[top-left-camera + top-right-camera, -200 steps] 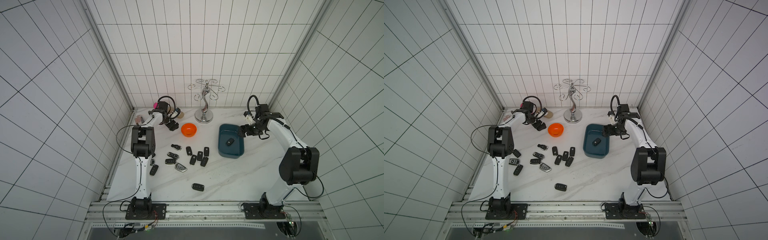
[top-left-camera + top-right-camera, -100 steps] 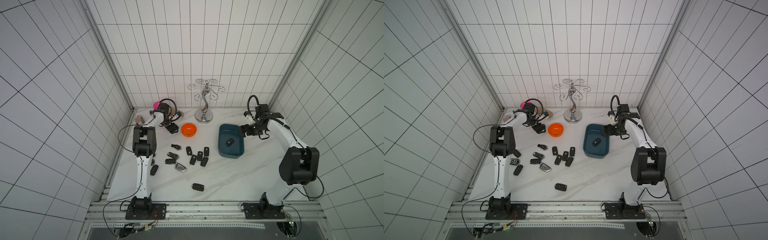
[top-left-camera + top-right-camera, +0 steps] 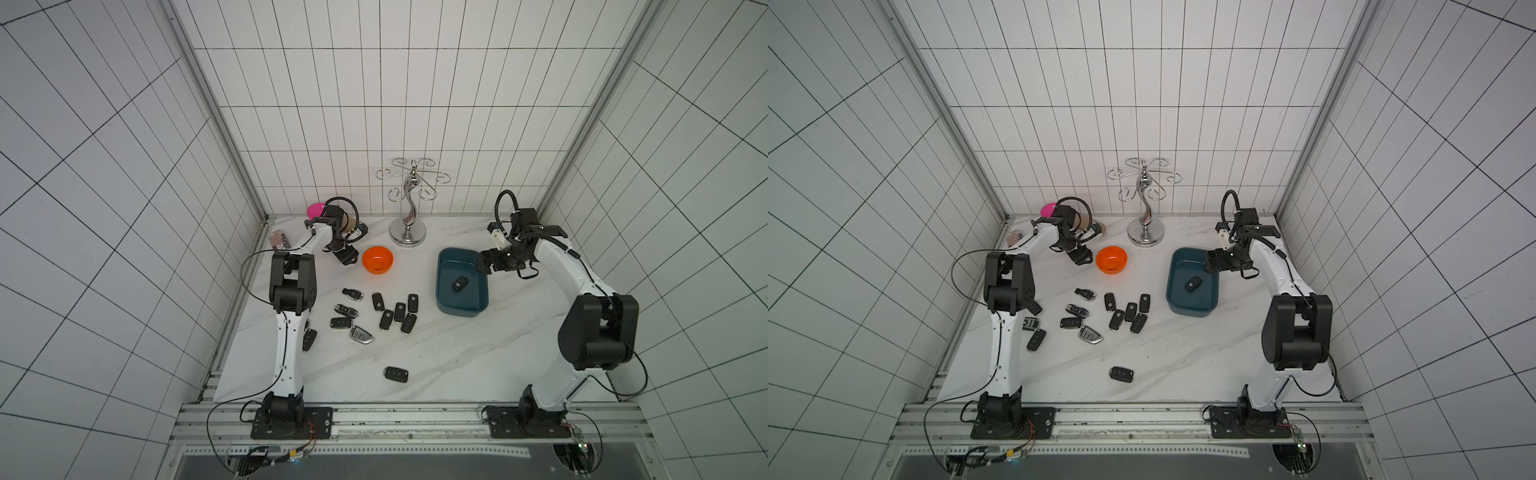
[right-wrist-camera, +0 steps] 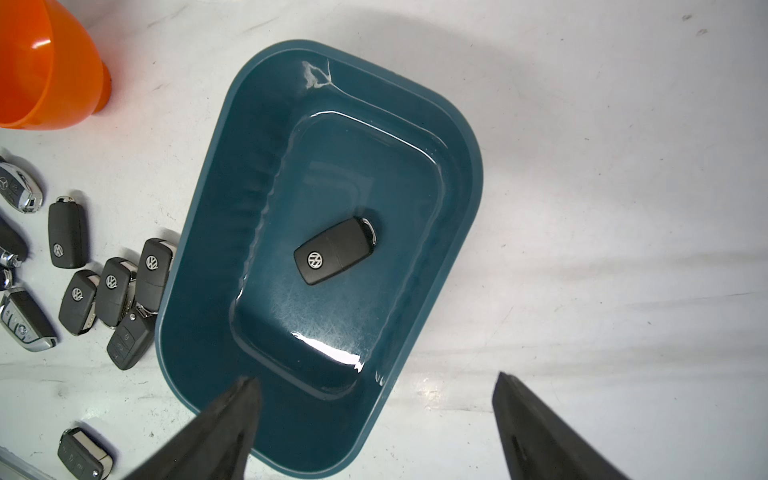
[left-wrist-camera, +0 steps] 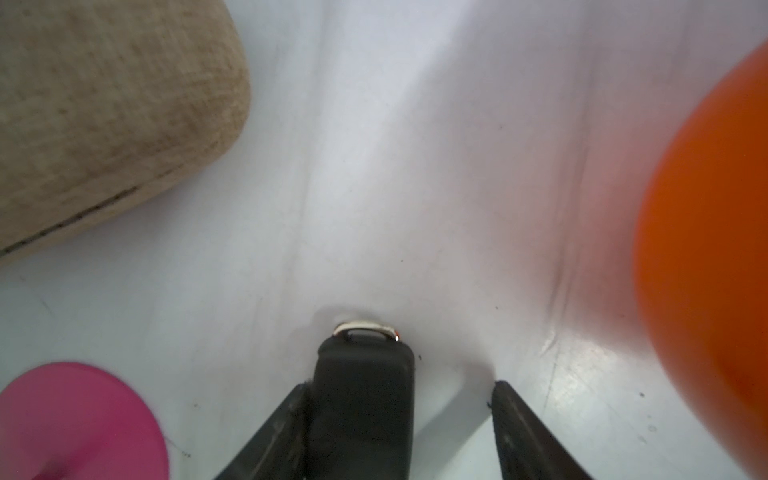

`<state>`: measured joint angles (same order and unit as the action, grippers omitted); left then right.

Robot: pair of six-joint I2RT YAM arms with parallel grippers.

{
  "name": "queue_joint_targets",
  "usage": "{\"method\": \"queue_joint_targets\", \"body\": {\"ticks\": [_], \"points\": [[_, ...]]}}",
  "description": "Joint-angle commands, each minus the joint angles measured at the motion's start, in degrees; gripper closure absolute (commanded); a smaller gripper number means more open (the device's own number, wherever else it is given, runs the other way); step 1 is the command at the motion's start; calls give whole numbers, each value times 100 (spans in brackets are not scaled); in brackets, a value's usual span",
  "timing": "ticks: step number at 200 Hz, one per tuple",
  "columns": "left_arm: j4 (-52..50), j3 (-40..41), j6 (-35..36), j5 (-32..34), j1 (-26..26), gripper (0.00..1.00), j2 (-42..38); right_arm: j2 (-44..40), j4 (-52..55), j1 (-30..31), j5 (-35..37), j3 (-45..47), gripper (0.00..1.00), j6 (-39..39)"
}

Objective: Place the car key into the storage box
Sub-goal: Pick up the car key from the center of the board.

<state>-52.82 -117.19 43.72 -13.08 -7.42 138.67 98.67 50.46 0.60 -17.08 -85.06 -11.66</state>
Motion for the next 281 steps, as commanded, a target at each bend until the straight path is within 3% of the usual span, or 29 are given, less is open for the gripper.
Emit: {"method": "queue_joint_targets", "body": {"ticks": [1, 13, 30, 45, 61, 71, 92, 161, 206, 222, 225, 281], "points": [[-154, -23, 74, 115, -5, 40, 182, -98, 34, -80, -57, 176, 9, -91], [-174, 18, 29, 124, -1, 50, 156, -96, 29, -79, -66, 174, 9, -91], [-174, 120, -13, 147, 6, 51, 113, -101, 27, -86, -64, 182, 9, -91], [-157, 223, -30, 170, 5, 63, 65, -106, 21, -87, -76, 183, 9, -91], [-145, 313, -52, 174, 7, 64, 7, -116, 25, -86, -76, 183, 9, -91], [-133, 363, -69, 180, 4, 73, -28, -117, 15, -98, -74, 191, 9, -91], [48, 454, -250, 199, 57, 80, -150, -130, -5, -100, -101, 200, 9, -91], [388, 1303, -573, -197, 173, 80, -1482, -193, -15, -104, -331, 242, 9, -102], [154, 2096, -554, -651, 47, 81, -2656, -577, 119, -104, -1122, 255, 6, -111], [53, 2330, -573, -781, -145, 81, -3077, -731, 194, -104, -1554, 214, 5, -86], [45, 2380, -587, -798, -198, 81, -3156, -754, 220, -100, -1628, 209, 0, -78], [-67, 2988, -976, -1039, -1453, 80, -4241, -994, 329, 66, -3053, 232, 1, 113]]}}
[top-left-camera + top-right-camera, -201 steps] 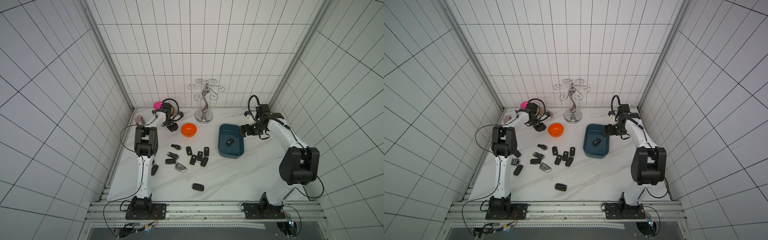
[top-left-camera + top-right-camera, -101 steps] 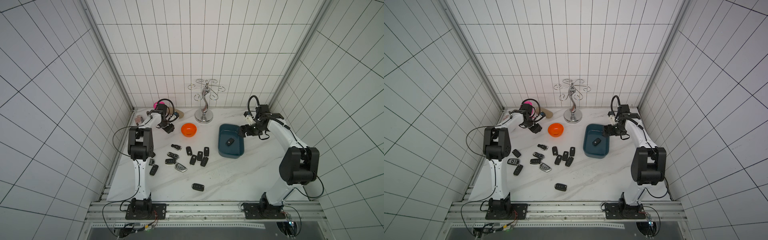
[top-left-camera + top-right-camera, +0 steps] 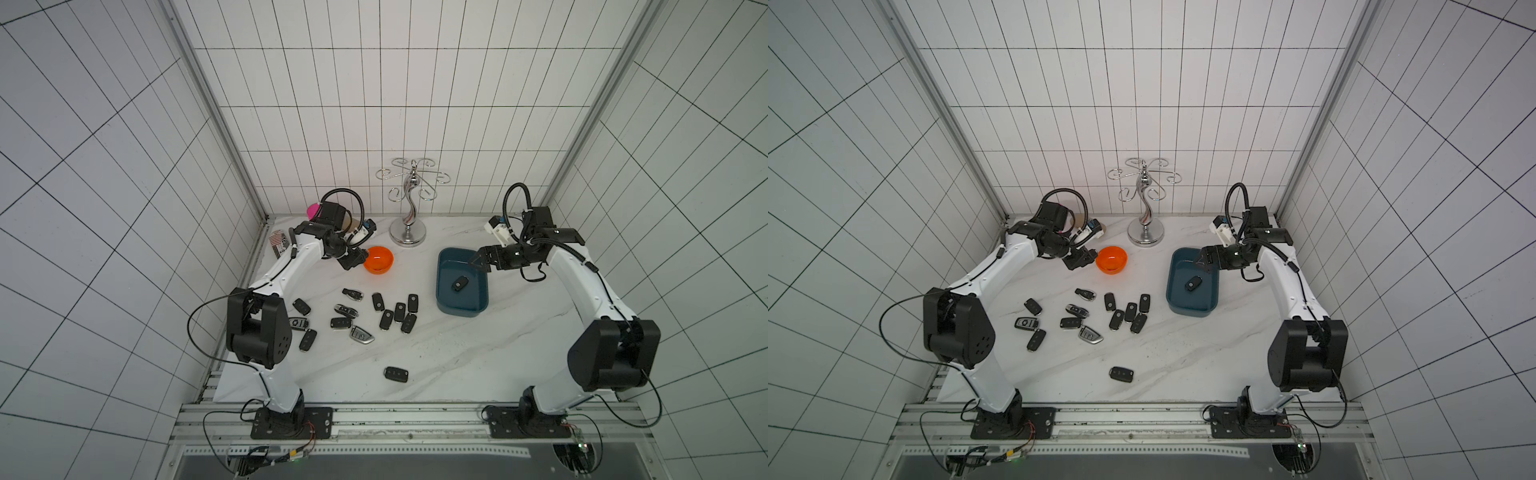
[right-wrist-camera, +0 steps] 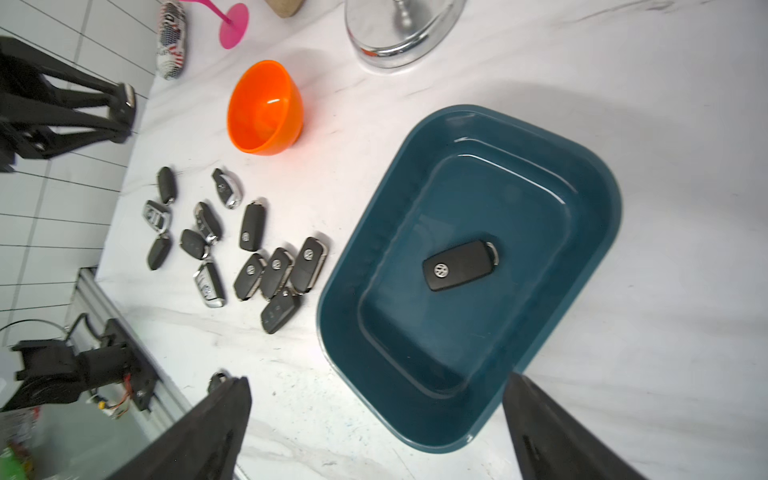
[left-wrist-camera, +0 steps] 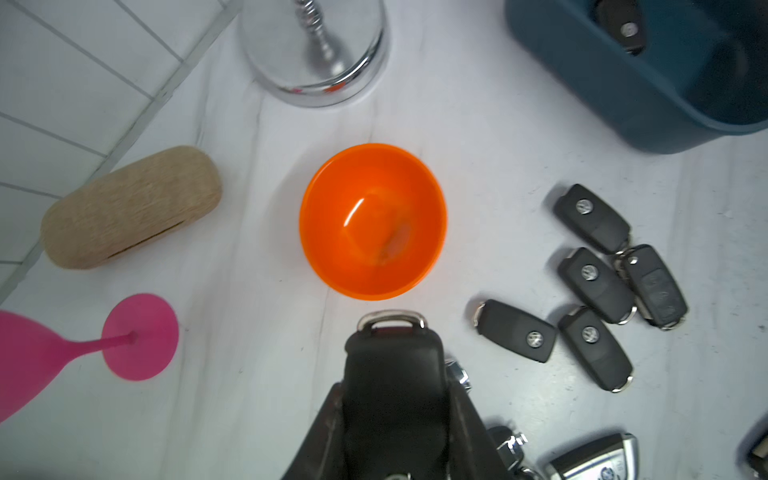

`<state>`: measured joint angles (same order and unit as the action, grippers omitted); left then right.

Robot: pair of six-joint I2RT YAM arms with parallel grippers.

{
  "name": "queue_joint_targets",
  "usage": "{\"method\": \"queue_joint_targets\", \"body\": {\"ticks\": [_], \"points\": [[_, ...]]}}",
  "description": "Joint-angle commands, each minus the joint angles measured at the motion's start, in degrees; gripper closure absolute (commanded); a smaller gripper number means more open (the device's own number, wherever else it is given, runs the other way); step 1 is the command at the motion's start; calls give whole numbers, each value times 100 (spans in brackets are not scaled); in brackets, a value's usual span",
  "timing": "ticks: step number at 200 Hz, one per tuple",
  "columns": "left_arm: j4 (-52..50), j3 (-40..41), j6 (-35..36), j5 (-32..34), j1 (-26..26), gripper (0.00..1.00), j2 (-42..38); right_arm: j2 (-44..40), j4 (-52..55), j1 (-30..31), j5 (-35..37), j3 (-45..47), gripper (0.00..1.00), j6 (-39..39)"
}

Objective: Place the car key into the storage box
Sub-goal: Pick up the car key from the center of the board, then place the car key in the storage box.

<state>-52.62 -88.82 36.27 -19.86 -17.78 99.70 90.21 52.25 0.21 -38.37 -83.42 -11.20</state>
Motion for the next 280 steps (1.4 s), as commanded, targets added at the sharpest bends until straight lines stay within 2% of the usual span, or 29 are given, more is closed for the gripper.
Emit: {"method": "queue_joint_targets", "body": {"ticks": [1, 30, 56, 95, 161, 216, 280], "points": [[-84, 153, -237, -374, -436, 80, -354, -155, 139, 113, -947, 70, 1, 84], [83, 146, -579, -737, -940, 80, -516, -344, -874, 180, -1680, 444, 1, 1069], [249, 137, -701, -601, -1407, 80, -471, -241, -1768, 264, -2316, 776, 2, 1931], [287, -30, -599, -465, -1853, 80, -154, -98, -2634, 468, -2482, 1130, 4, 2684], [473, -570, -579, -423, -2122, 80, 414, 386, -2738, 845, -2623, 994, 13, 2835], [674, -821, -569, -424, -2133, 80, 712, 540, -2694, 1072, -2614, 986, 18, 2764], [837, -967, -553, -334, -2144, 80, 870, 616, -2670, 1240, -2735, 1038, 29, 2711]]}}
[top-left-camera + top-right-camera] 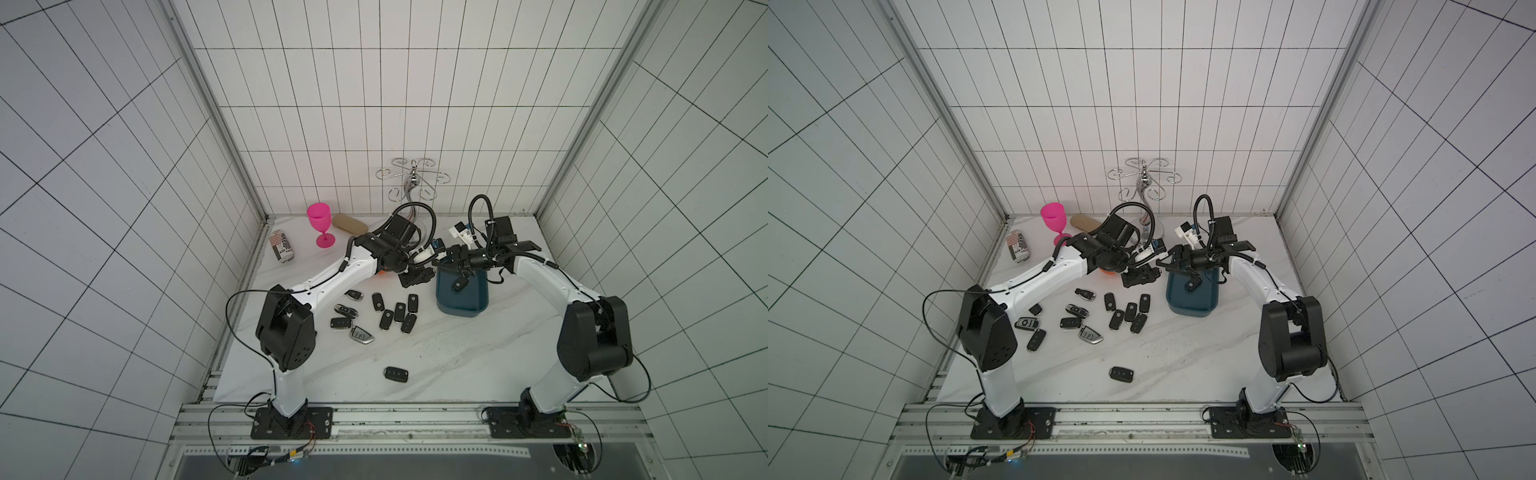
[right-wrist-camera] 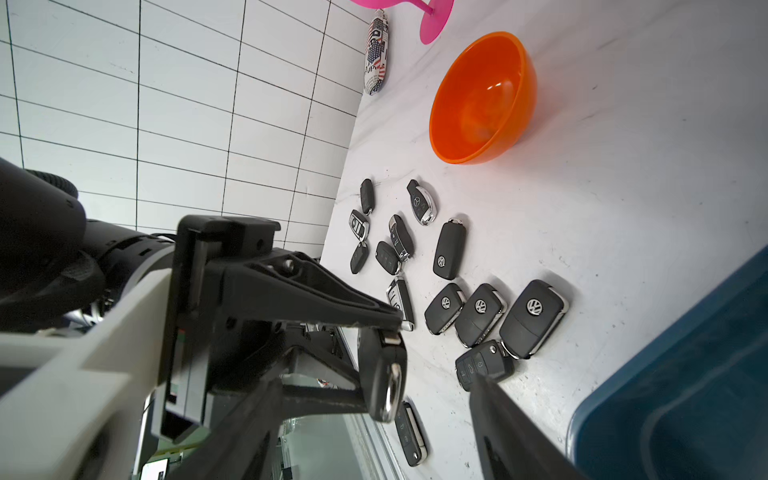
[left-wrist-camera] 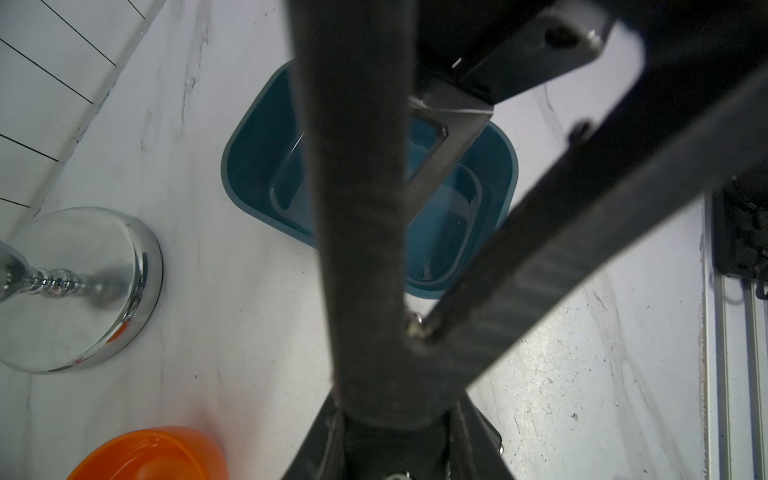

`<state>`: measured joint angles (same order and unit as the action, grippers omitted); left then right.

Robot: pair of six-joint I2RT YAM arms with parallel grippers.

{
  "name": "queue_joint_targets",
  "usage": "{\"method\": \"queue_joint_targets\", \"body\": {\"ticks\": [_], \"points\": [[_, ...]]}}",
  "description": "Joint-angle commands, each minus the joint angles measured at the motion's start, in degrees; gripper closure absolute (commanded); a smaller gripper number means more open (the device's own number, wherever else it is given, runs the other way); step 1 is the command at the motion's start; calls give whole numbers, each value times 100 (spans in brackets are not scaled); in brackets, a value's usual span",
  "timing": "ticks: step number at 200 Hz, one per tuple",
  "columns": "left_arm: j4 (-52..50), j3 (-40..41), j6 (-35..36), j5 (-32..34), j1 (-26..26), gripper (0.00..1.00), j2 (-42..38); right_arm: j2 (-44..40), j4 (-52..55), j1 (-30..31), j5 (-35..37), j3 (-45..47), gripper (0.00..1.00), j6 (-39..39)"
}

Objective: Place the car key into the storage box
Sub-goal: Place the car key in the storage box.

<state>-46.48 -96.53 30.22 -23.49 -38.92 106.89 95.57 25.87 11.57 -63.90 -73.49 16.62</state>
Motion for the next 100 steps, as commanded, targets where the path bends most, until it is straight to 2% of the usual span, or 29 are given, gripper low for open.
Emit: {"method": "queue_joint_targets", "body": {"ticks": [1, 19, 34, 47, 64, 100], "points": [[221, -197, 54, 33, -29, 80, 154, 82, -30, 106, -183, 41, 29, -71], [218, -278, 45, 16, -50, 80, 221, 115, -29, 145, -217, 35, 31, -63], [227, -346, 44, 29, -75, 80, 253, 153, -29, 208, -284, 37, 40, -63], [271, -387, 36, 50, -74, 80, 285, 188, -34, 256, -320, 28, 43, -62], [279, -438, 38, 88, -85, 80, 334, 263, -25, 309, -402, -6, 56, -80], [306, -438, 71, 115, -107, 80, 348, 356, 2, 345, -386, -20, 64, -103]]}}
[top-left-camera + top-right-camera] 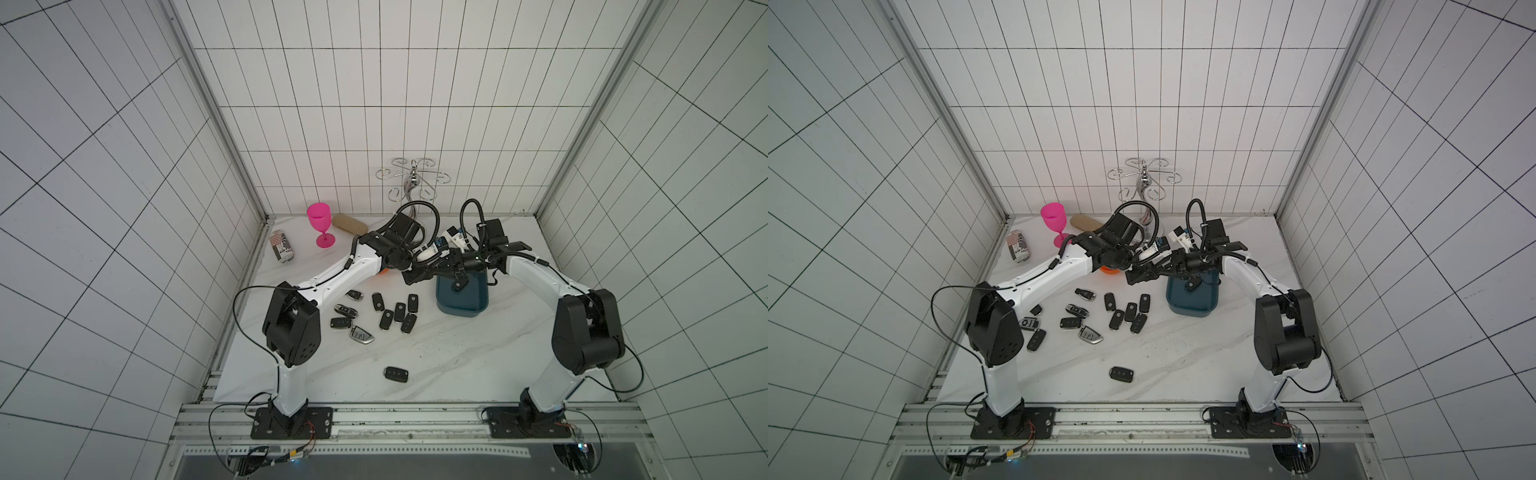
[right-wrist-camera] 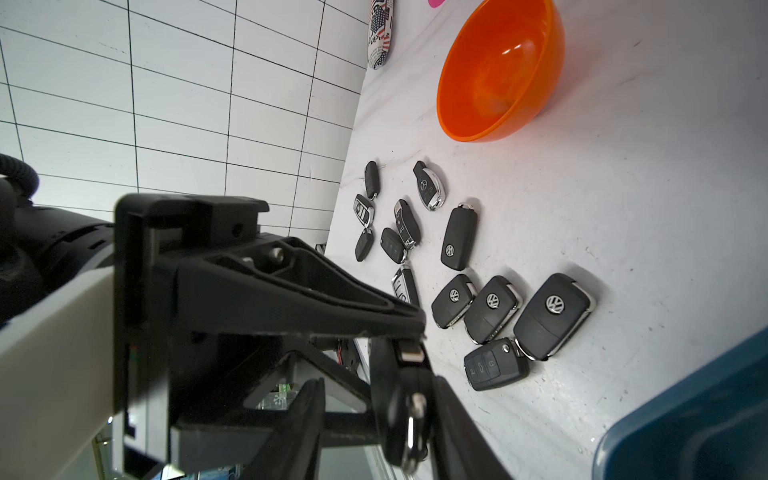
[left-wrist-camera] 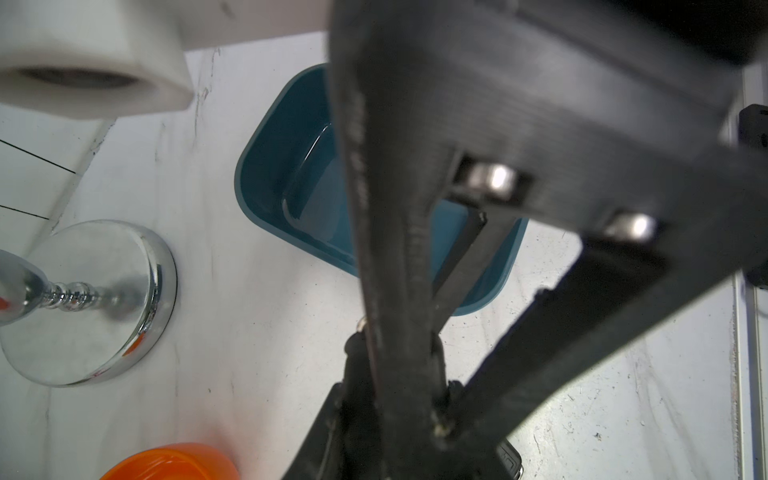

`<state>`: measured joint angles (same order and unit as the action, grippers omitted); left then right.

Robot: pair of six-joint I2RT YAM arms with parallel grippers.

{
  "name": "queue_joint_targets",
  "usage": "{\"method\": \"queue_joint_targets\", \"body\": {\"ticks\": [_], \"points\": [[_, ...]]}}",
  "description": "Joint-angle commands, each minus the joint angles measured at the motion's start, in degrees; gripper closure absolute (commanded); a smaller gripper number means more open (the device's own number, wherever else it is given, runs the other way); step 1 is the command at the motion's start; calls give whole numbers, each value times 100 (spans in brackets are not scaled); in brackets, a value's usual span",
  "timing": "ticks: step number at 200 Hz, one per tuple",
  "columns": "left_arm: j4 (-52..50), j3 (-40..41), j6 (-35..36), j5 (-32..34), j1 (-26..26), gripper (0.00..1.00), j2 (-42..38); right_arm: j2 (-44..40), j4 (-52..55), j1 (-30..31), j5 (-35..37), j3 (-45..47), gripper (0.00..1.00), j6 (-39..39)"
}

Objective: Place the car key into the storage box
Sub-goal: Place the car key in the storage box.

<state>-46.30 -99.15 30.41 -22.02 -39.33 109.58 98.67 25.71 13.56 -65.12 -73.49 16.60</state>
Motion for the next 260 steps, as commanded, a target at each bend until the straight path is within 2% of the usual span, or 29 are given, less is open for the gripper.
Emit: {"method": "queue_joint_targets", "body": {"ticks": [1, 31, 50, 55, 64, 80, 89, 97, 119, 148, 169, 189, 209, 231, 260], "points": [[289, -179, 52, -40, -66, 80, 80, 46, 19, 146, -260, -22, 65, -103], [289, -152, 61, -66, -92, 79, 47, 76, 68, 147, -245, -50, 89, -172], [289, -154, 67, -82, -115, 75, 29, 56, 162, 146, -140, -78, 100, -276], [289, -152, 75, -91, -112, 70, 24, 51, 190, 146, -116, -90, 100, -323], [273, -147, 87, -87, -118, 53, 24, 36, 258, 146, -60, -119, 100, -387], [263, -113, 82, -117, -119, 31, -6, 10, 421, 125, 84, -212, 100, -549], [262, -88, 94, -141, -119, 22, -32, -1, 512, 82, 198, -251, 100, -621], [262, -56, 106, -194, -119, 17, -73, 11, 541, 7, 278, -284, 100, -646], [207, 33, 128, -109, -119, 14, -209, 88, 797, -347, 680, -442, 100, -908], [4, 353, 132, 517, -7, 12, -574, 232, 1589, -952, 2095, -945, 100, -1635], [-65, 745, -49, 454, 561, 12, -910, 288, 2193, -1178, 3107, -1173, 100, -2055], [-426, 802, -335, 466, 1256, 12, -1040, 288, 2387, -1216, 3533, -1199, 100, -2178], [-1005, 638, -611, 620, 1937, 13, -980, 476, 2692, -1207, 3614, -1362, 100, -2252], [-1656, 551, -857, 939, 2559, 14, -860, 789, 3051, -1183, 3290, -1562, 100, -2336], [-1822, 906, -1197, 1272, 3229, 15, -804, 1058, 3196, -979, 3023, -1691, 100, -2406]]}}
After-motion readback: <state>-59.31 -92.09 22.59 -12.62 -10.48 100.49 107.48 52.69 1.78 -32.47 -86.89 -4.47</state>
